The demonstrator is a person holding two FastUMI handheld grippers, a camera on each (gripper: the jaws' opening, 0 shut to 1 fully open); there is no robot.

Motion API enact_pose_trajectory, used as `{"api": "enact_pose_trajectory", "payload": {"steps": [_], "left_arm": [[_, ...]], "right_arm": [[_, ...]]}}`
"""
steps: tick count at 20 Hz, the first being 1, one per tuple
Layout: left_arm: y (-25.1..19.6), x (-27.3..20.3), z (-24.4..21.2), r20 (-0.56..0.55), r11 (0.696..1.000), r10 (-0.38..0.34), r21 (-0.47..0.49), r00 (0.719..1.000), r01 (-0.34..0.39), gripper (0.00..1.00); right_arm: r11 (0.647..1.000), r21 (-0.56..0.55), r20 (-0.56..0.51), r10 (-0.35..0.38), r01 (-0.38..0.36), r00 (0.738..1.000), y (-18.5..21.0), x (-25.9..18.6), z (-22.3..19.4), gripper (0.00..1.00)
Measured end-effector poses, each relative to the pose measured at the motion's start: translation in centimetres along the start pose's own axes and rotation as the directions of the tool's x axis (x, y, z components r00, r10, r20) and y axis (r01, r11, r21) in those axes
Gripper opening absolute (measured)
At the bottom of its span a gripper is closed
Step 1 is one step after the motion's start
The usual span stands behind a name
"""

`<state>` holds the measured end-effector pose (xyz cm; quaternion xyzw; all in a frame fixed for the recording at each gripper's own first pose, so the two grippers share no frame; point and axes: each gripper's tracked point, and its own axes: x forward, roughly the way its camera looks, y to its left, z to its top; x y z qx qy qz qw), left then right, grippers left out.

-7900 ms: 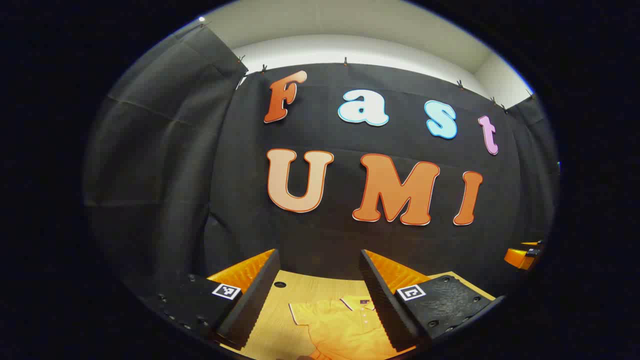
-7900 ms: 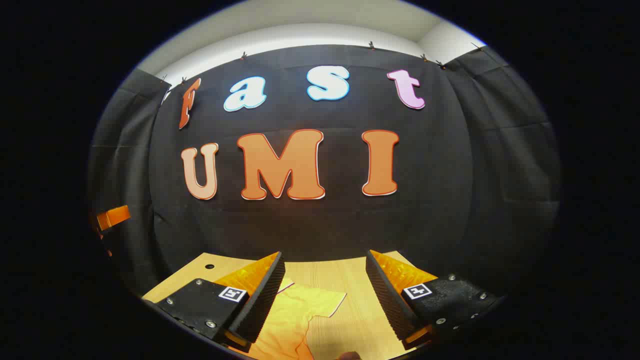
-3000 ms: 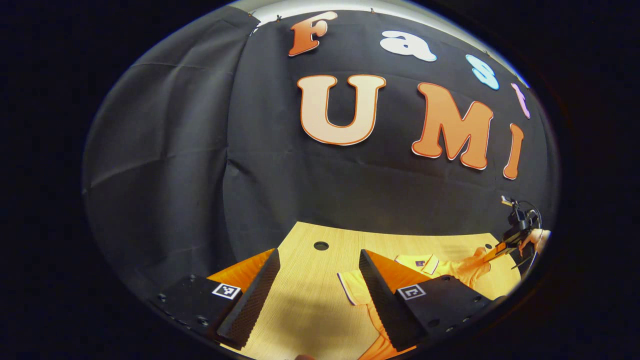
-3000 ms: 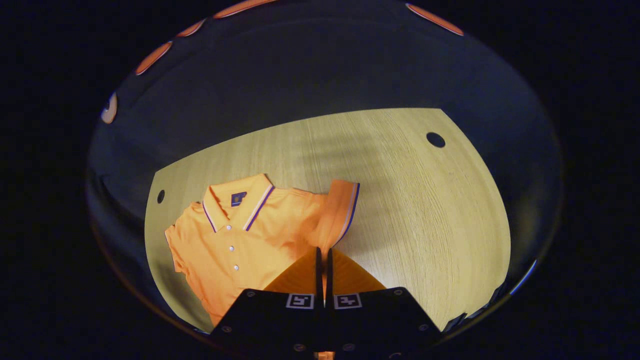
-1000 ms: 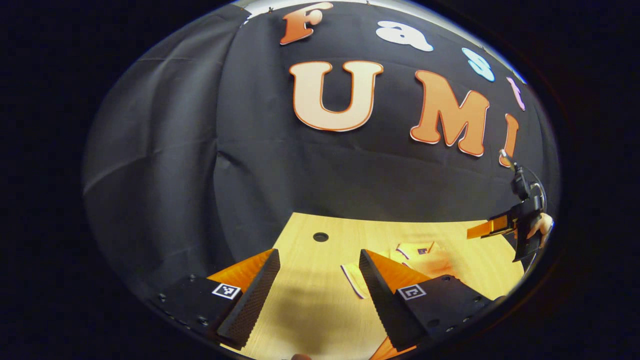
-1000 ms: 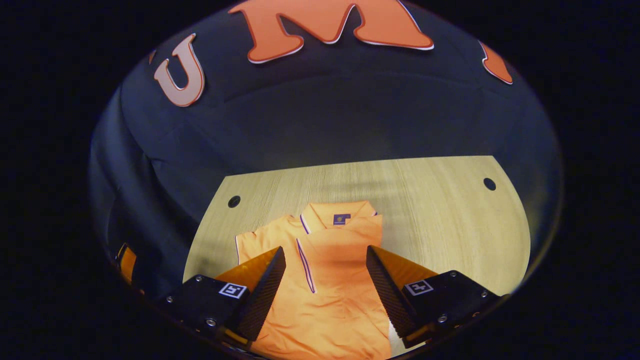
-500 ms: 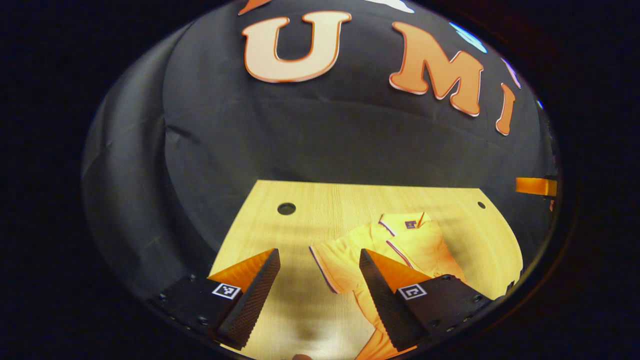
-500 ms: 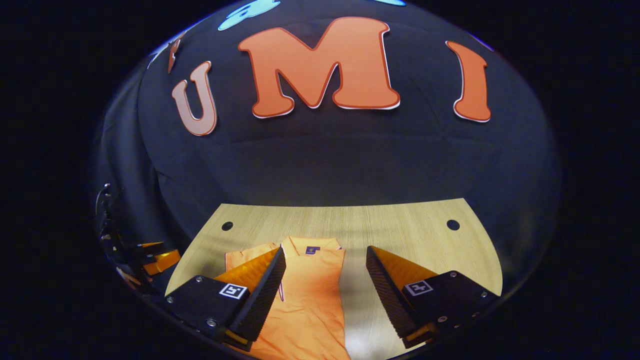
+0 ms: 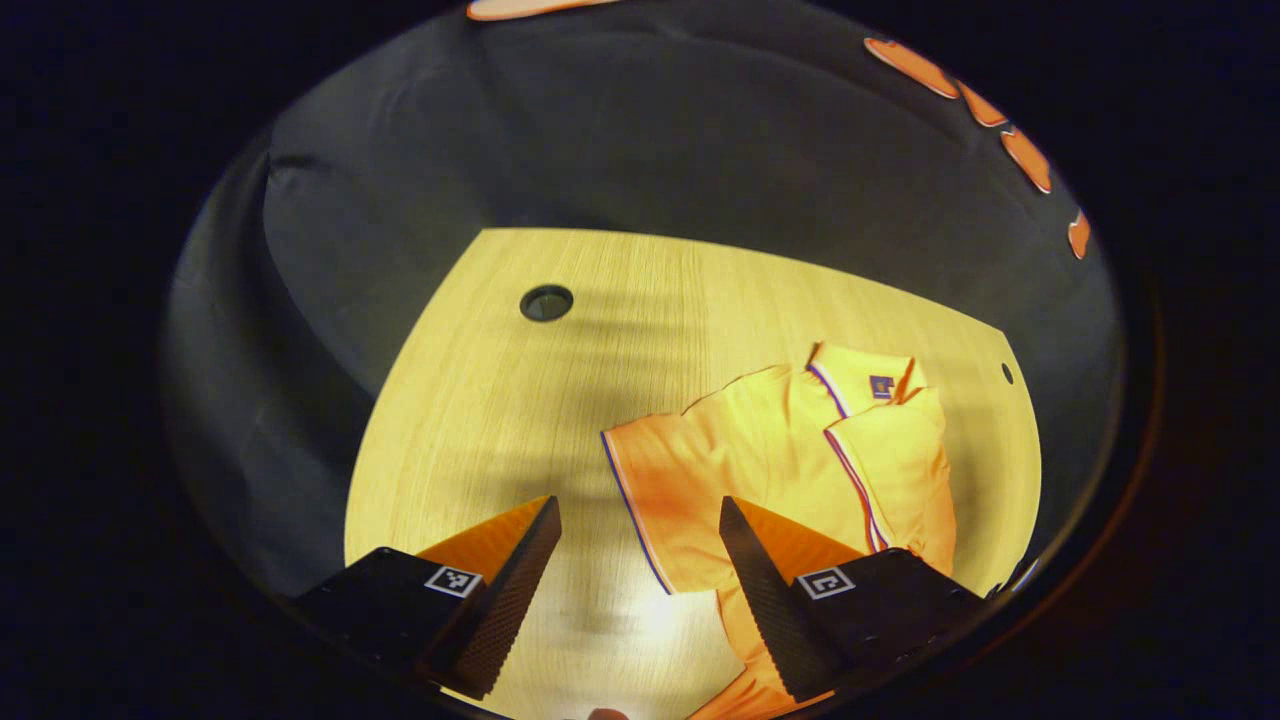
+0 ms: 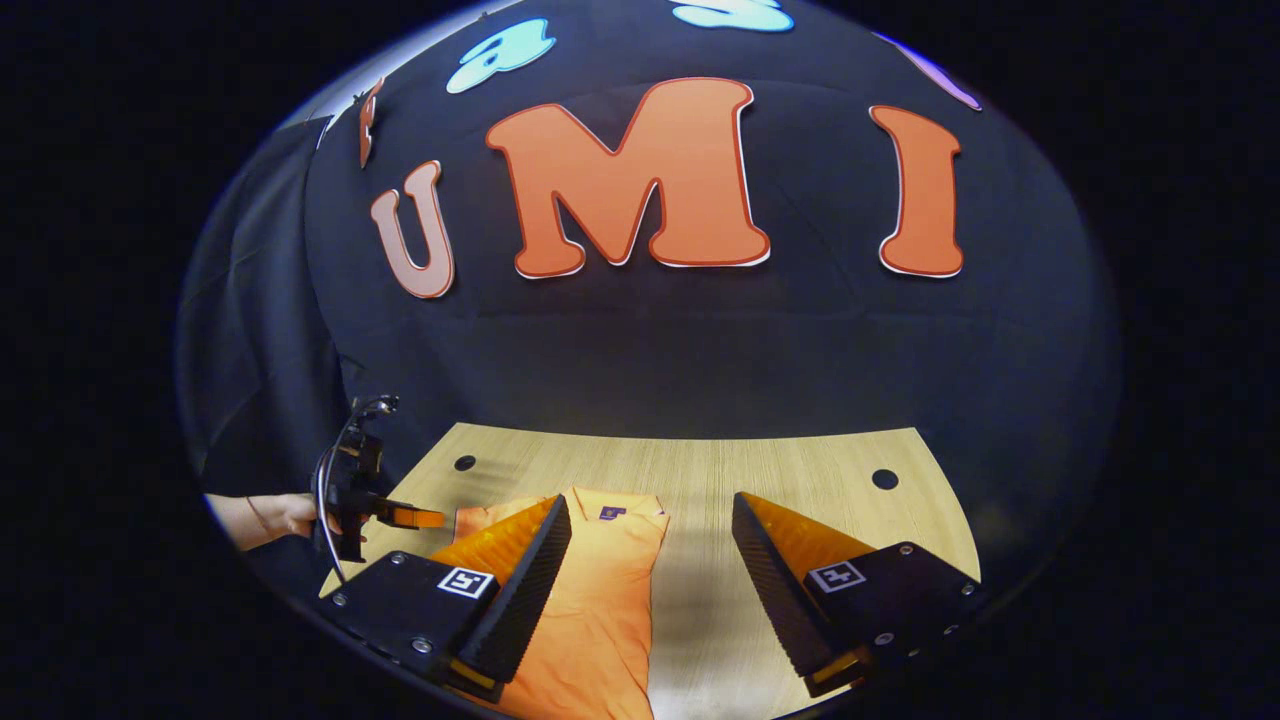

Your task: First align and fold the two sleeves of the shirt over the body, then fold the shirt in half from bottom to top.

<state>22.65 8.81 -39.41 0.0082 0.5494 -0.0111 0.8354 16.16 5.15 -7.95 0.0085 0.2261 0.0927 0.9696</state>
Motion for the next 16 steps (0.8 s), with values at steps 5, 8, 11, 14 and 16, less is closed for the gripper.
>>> {"api": "enact_pose_trajectory", "payload": {"steps": [5,8,11,14,16], "left_arm": [[1.1,4.4,-2.9,-0.175,0.997,0.062,-0.030,0.983,-0.068,0.99],[1.3,5.5,-3.7,-0.215,0.993,0.108,-0.020,0.971,-0.115,0.99],[1.2,5.4,-3.3,-0.216,0.993,0.109,-0.016,0.970,-0.115,0.96],[0.0,5.3,-3.3,-0.216,0.994,0.099,-0.027,0.971,-0.107,0.62],[-0.6,5.8,-3.4,-0.213,0.994,0.100,-0.027,0.972,-0.108,0.27]], "right_arm": [[1.000,0.029,-0.023,0.001,-0.001,1.000,-1.9,0.2,-1.0,0.99],[0.999,0.051,-0.038,0.004,-0.002,0.999,-2.7,0.6,-1.7,0.99],[0.998,0.063,-0.048,0.005,-0.002,0.999,-3.2,0.8,-2.2,0.99],[0.997,0.075,-0.045,0.010,-0.007,0.999,-3.5,0.9,-2.2,0.99],[0.997,0.078,-0.040,0.006,-0.003,0.999,-3.7,0.8,-2.2,0.99]]}}
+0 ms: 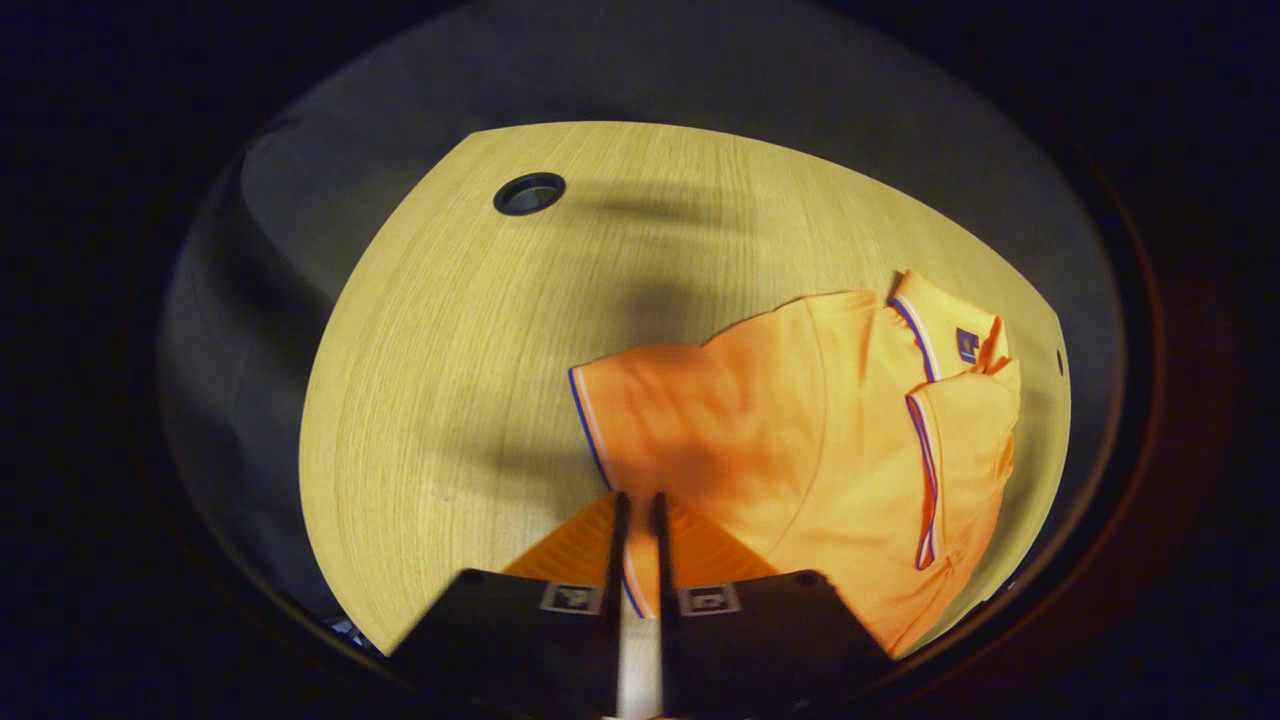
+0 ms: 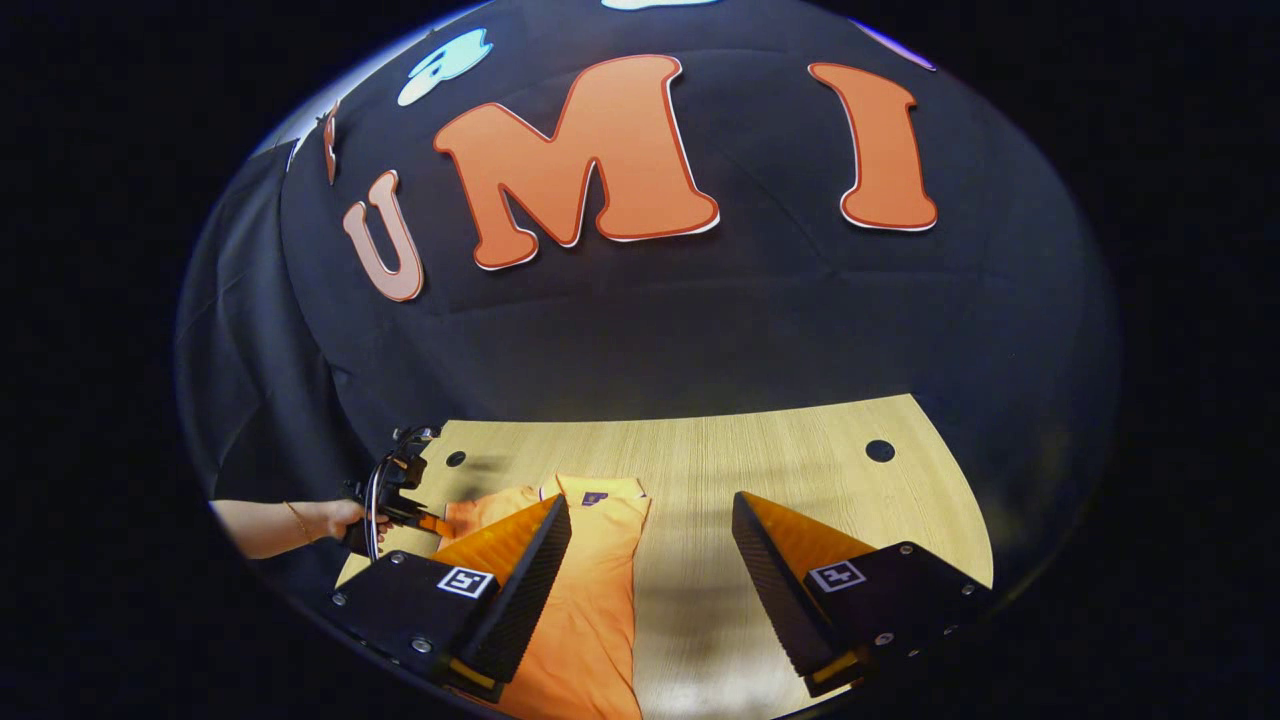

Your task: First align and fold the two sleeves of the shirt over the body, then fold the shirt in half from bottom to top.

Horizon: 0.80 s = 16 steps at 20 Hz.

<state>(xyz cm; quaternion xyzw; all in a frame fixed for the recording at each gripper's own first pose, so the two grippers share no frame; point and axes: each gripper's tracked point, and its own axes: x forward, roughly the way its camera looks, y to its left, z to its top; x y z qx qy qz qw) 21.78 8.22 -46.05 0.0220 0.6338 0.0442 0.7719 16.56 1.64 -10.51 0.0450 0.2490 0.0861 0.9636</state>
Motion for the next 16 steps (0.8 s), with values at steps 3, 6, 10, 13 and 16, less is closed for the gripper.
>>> {"api": "enact_pose_trajectory", "payload": {"steps": [3,6,10,13,16], "left_arm": [[0.0,-0.4,0.0,-0.002,1.000,0.027,0.012,1.000,-0.027,0.09],[-0.4,-2.0,0.6,0.029,0.999,0.029,0.019,0.999,-0.030,0.09],[-1.8,-5.7,2.2,0.101,0.998,0.002,0.062,0.995,-0.008,0.08],[-4.5,-8.6,3.1,0.148,0.996,-0.057,0.071,0.987,0.047,0.08],[-8.2,-11.3,3.5,0.174,0.989,-0.116,0.108,0.978,0.098,0.08]], "right_arm": [[0.999,-0.012,0.028,-0.030,0.031,0.999,-1.0,-0.5,0.2,0.99],[0.999,-0.014,0.038,-0.037,0.038,0.999,-1.4,-0.9,0.3,0.99],[1.000,0.003,0.052,-0.020,0.020,0.998,-1.2,-1.8,0.4,0.99],[1.000,0.013,0.077,-0.010,0.009,0.997,-1.1,-2.6,1.0,0.99],[1.000,0.018,0.086,-0.014,0.012,0.996,-1.4,-2.9,1.3,0.99]]}}
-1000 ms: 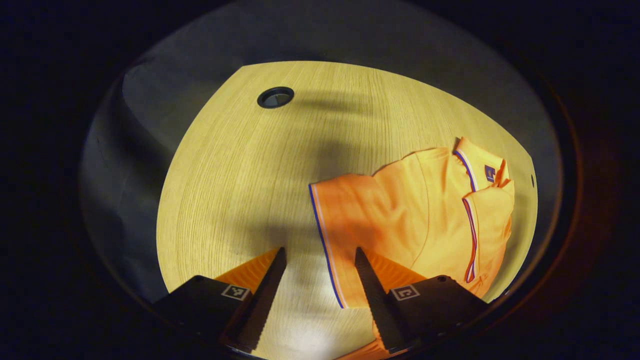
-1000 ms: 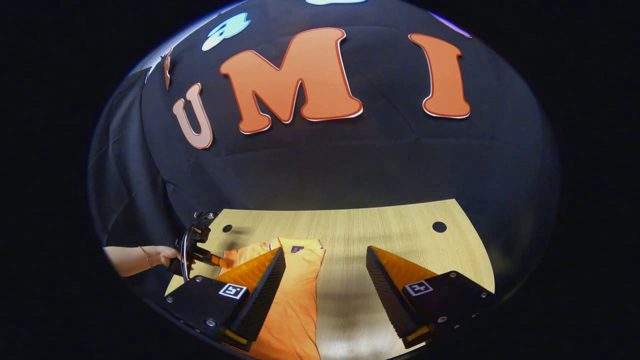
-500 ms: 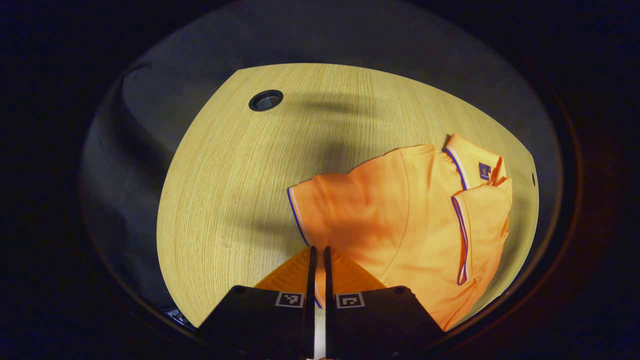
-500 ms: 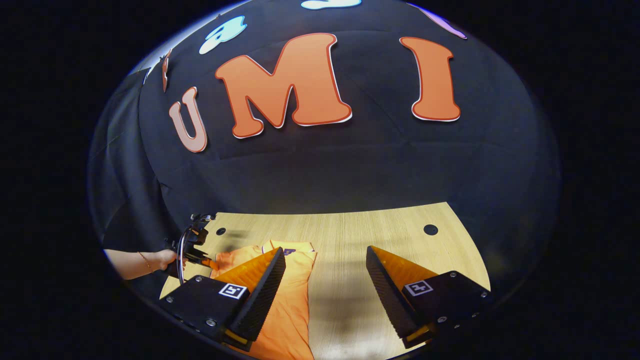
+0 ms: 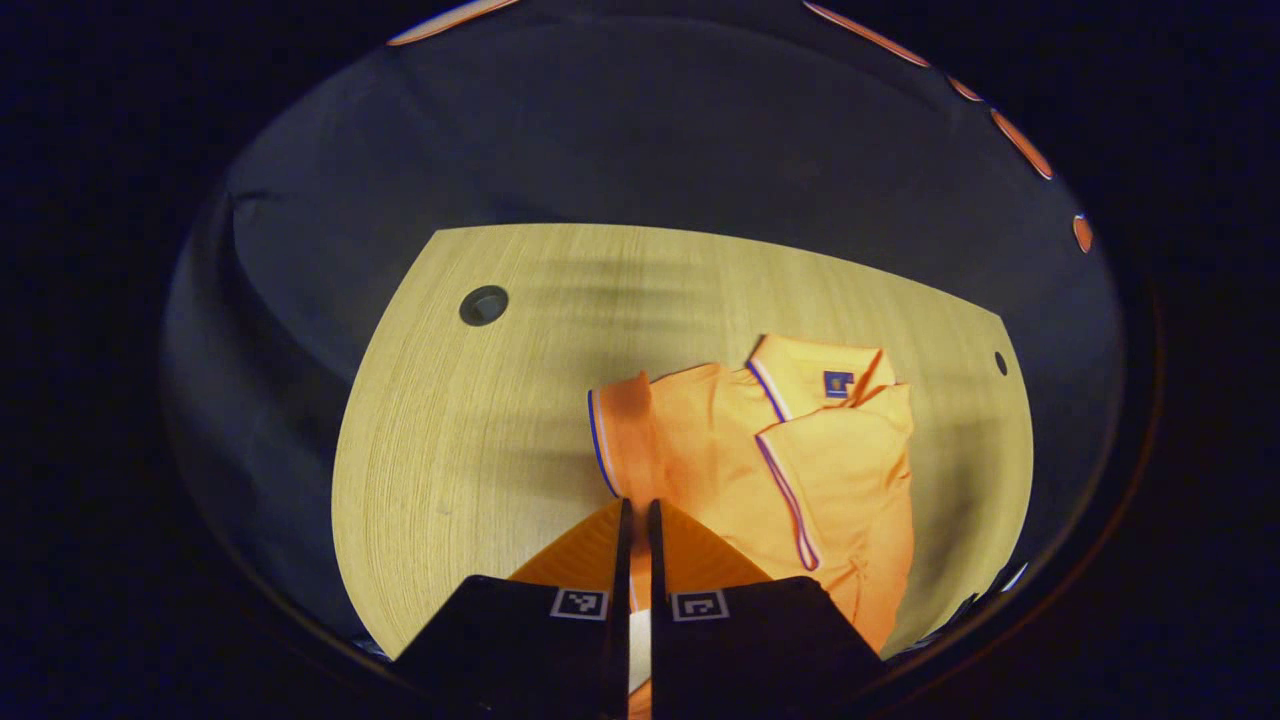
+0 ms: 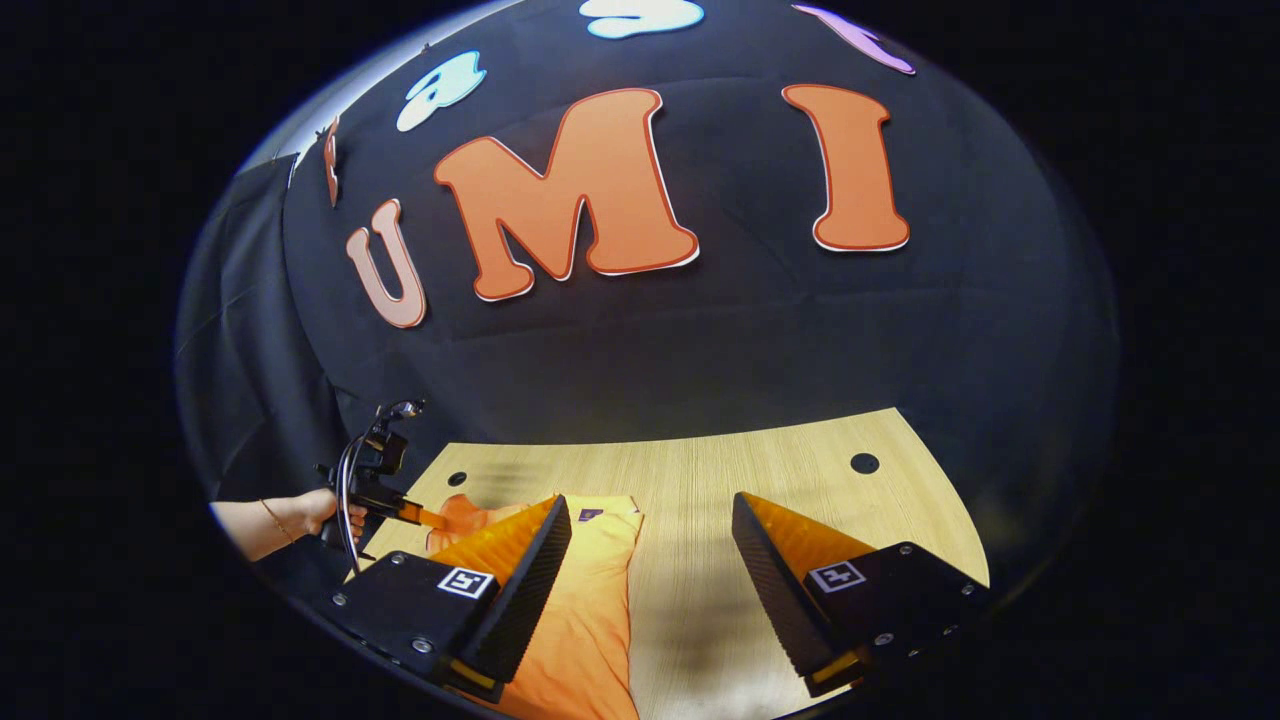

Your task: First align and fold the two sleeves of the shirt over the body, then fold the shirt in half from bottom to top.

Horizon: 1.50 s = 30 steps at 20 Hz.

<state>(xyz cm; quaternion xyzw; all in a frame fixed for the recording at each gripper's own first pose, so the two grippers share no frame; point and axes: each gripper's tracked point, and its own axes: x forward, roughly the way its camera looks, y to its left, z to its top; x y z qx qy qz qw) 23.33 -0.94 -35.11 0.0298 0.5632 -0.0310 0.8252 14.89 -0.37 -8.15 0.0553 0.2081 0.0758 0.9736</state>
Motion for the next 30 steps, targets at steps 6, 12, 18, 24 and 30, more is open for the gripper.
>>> {"api": "enact_pose_trajectory", "payload": {"steps": [6,12,18,24,30], "left_arm": [[-8.3,-1.7,0.9,0.005,0.991,-0.095,0.092,0.995,0.094,0.09],[-15.4,-0.1,-0.4,-0.052,0.977,-0.170,0.125,0.984,0.175,0.08],[-19.5,1.7,-1.4,-0.074,0.970,-0.189,0.142,0.979,0.198,0.09],[-21.9,2.6,-1.9,-0.089,0.961,-0.245,0.111,0.966,0.254,0.15],[-21.6,1.1,-1.5,-0.052,0.959,-0.259,0.105,0.964,0.263,0.94]], "right_arm": [[1.000,-0.014,0.037,-0.021,0.021,0.999,-1.6,-1.9,0.7,0.99],[0.999,-0.006,0.024,-0.045,0.045,0.999,-3.4,-2.9,0.0,0.99],[0.998,0.005,-0.005,-0.068,0.068,0.998,-4.9,-2.7,-1.1,0.99],[0.997,0.015,-0.031,-0.072,0.072,0.997,-5.4,-2.4,-1.9,0.99],[0.998,0.014,-0.061,-0.061,0.062,0.996,-4.4,-1.9,-2.7,0.99]]}}
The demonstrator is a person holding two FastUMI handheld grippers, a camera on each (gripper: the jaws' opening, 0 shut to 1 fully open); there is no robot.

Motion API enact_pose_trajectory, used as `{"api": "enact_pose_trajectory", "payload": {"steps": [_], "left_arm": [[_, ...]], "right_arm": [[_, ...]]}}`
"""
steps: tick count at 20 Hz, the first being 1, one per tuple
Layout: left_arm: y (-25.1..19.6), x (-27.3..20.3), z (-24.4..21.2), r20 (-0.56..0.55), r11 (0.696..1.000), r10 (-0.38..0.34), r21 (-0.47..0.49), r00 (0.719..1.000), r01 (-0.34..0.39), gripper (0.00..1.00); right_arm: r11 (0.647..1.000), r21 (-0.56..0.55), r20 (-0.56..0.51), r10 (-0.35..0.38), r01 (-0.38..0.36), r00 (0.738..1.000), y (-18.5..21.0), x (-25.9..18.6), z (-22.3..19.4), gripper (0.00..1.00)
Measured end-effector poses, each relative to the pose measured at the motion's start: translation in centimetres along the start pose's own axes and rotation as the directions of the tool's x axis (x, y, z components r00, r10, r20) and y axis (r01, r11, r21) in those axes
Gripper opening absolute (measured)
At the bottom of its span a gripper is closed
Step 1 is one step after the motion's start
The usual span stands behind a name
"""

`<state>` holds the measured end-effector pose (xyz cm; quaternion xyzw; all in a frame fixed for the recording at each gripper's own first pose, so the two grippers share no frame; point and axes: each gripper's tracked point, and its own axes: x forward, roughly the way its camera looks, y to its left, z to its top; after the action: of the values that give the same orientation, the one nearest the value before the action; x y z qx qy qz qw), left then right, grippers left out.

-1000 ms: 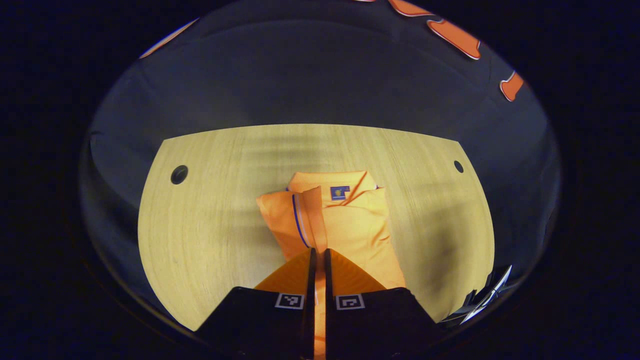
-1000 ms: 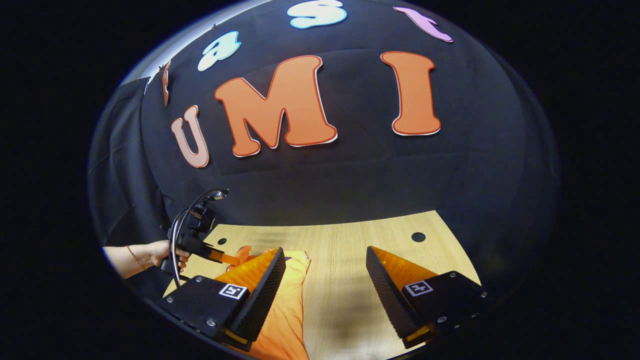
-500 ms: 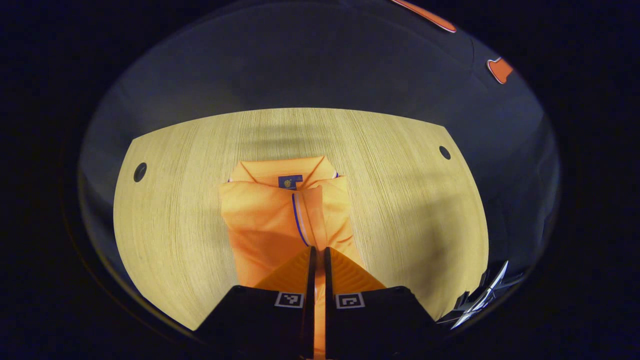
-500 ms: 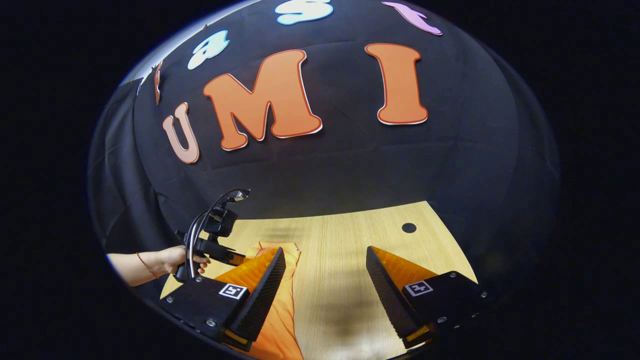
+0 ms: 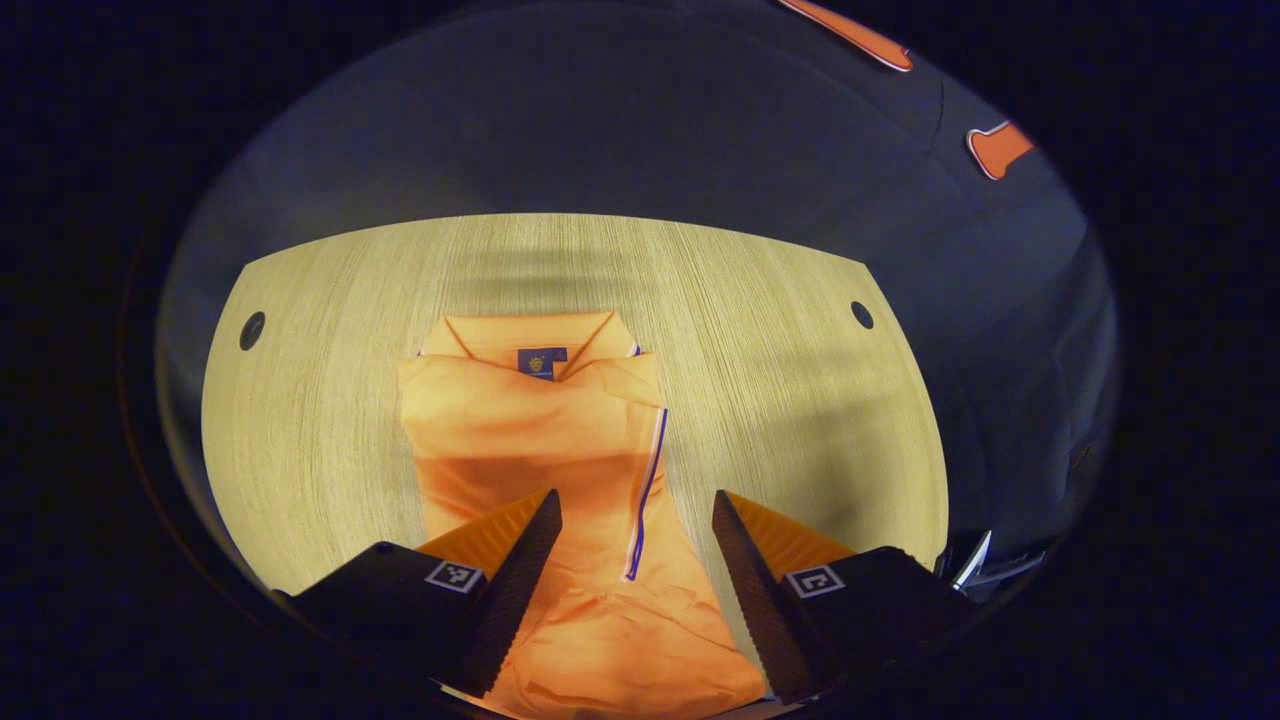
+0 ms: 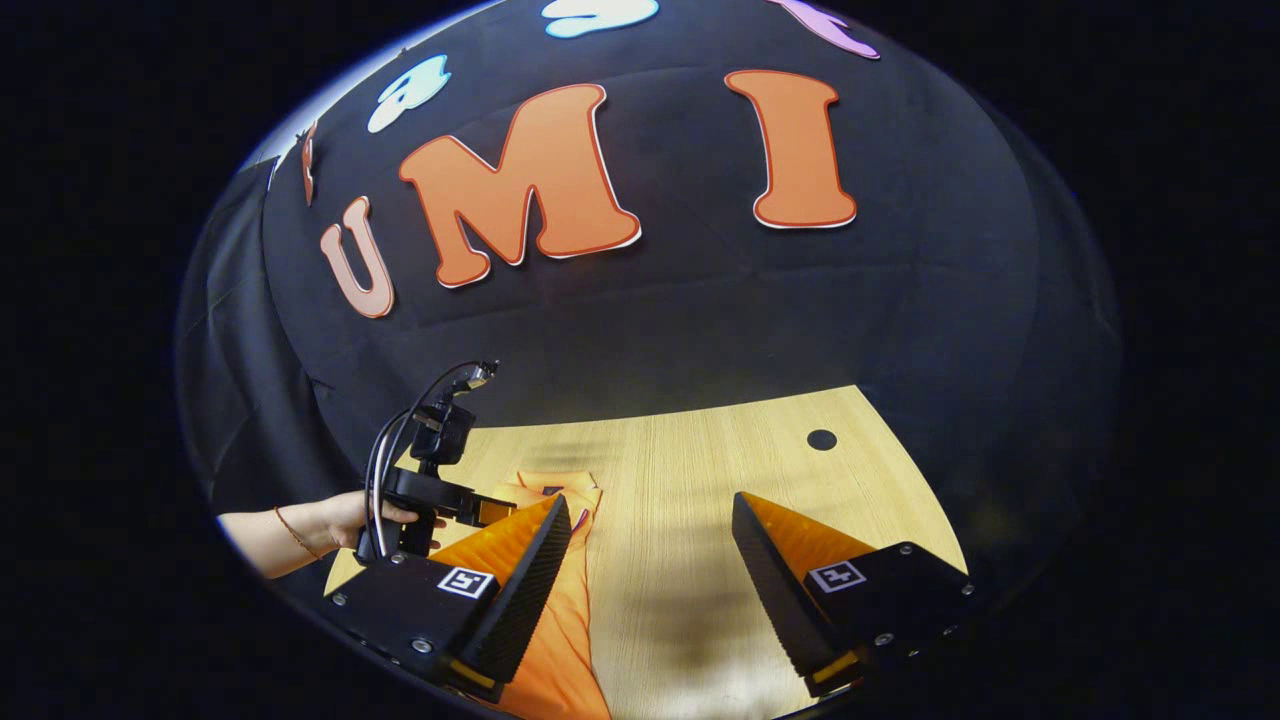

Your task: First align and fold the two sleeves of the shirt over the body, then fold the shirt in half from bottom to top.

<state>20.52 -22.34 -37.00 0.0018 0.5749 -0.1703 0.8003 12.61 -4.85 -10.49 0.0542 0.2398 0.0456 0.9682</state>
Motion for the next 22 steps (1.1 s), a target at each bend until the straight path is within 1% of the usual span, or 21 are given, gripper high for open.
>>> {"api": "enact_pose_trajectory", "payload": {"steps": [2,6,8,10,11,14,15,17,19,20,22], "left_arm": [[0.5,-1.1,0.0,0.022,1.000,0.004,0.004,1.000,-0.004,0.96],[1.7,-4.5,-0.3,0.076,1.000,0.001,-0.008,0.997,0.000,0.96],[2.8,-6.8,-0.8,0.131,1.000,0.014,-0.006,0.991,-0.014,0.96],[3.9,-9.0,-3.0,0.148,1.000,0.027,-0.006,0.989,-0.027,0.96],[4.2,-10.0,-4.6,0.150,1.000,0.023,-0.017,0.988,-0.021,0.96],[5.9,-11.7,-8.5,0.165,0.997,0.030,-0.078,0.986,-0.017,0.96],[6.8,-12.0,-10.3,0.158,0.996,0.047,-0.081,0.986,-0.034,0.96],[8.5,-12.9,-13.7,0.144,0.995,0.084,-0.059,0.986,-0.076,0.96],[9.7,-13.5,-17.6,0.117,0.993,0.110,-0.044,0.987,-0.106,0.96],[10.2,-13.7,-19.6,0.094,0.992,0.123,-0.053,0.988,-0.119,0.96],[10.1,-13.3,-23.8,0.030,0.992,0.114,-0.066,0.993,-0.112,0.96]], "right_arm": [[1.000,-0.004,-0.012,0.010,-0.010,1.000,0.7,0.3,-0.3,0.99],[0.999,-0.019,-0.046,0.042,-0.043,0.998,3.1,1.1,-1.3,0.99],[0.997,-0.043,-0.067,0.054,-0.057,0.996,4.5,1.4,-2.2,0.99],[0.995,-0.070,-0.103,0.060,-0.068,0.993,5.6,1.8,-3.7,0.99],[0.994,-0.075,-0.125,0.064,-0.074,0.990,6.2,1.9,-4.7,0.99],[0.992,-0.085,-0.198,0.070,-0.088,0.978,7.9,2.1,-8.2,0.99],[0.992,-0.095,-0.228,0.063,-0.086,0.972,8.3,1.9,-9.8,0.99],[0.990,-0.110,-0.298,0.048,-0.084,0.953,8.9,1.4,-13.6,0.99],[0.990,-0.123,-0.366,0.025,-0.075,0.930,9.3,0.8,-16.9,0.99],[0.989,-0.134,-0.399,0.005,-0.064,0.917,9.3,0.9,-18.2,0.99],[0.988,-0.144,-0.462,-0.025,-0.047,0.887,9.4,0.4,-21.6,0.99]]}}
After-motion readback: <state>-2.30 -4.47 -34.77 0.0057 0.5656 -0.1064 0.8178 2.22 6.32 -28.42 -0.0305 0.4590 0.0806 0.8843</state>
